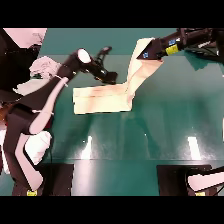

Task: Fold the shirts.

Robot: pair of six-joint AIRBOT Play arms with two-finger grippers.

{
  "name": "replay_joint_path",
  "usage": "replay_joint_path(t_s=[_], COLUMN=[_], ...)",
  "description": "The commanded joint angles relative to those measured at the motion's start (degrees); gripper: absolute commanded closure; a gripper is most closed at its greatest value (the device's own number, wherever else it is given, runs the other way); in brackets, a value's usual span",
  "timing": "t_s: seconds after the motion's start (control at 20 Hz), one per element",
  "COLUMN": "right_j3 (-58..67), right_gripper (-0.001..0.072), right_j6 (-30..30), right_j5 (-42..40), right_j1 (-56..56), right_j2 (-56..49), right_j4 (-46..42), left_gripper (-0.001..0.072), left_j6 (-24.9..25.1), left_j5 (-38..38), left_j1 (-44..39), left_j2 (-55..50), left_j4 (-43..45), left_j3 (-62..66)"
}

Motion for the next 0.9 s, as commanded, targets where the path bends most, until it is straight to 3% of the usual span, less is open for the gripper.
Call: replay_joint_path(t_s=[0.0, 0.2, 0.25, 0.3, 0.35, 0.6, 0.75, 0.85], right_j3=[0.04, 0.15, 0.15, 0.15, 0.17, 3.69, -4.55, -11.85], right_gripper=[0.0702, 0.0698, 0.0639, 0.0404, 0.0327, 0.0327, 0.0327, 0.0327], right_j6=[-2.14, -7.06, -9.38, -11.87, -13.79, -15.98, -9.6, -7.1], right_j5=[-1.9, -9.86, -13.31, -16.85, -19.93, -20.46, -15.76, -11.5], right_j1=[4.17, 14.91, 18.01, 20.92, 23.32, 24.81, 17.84, 11.15], right_j2=[-2.99, -10.91, -13.46, -15.82, -17.64, -16.72, -9.01, -4.85], right_j4=[0.52, 0.46, 0.48, 0.55, 0.55, -4.55, -15.17, -16.37], left_gripper=[0.0689, 0.0689, 0.0688, 0.0688, 0.0688, 0.0688, 0.0688, 0.0688], left_j6=[1.09, 1.51, 1.49, 1.49, 1.49, 1.55, 1.7, 1.73], left_j5=[-5.51, -8.68, -9.27, -10.05, -10.8, -12.02, -13.86, -15.17], left_j1=[7.06, 15.43, 17.18, 18.69, 19.85, 22.49, 22.49, 22.49], left_j2=[6.23, 12.81, 14.29, 15.3, 16.15, 18.69, 18.58, 18.58], left_j4=[3.91, 4.11, 4.11, 4.11, 4.11, 4.13, 4.11, 4.11], left_j3=[0.13, 0.13, 0.13, 0.15, 0.24, 0.24, 0.17, 0.0])
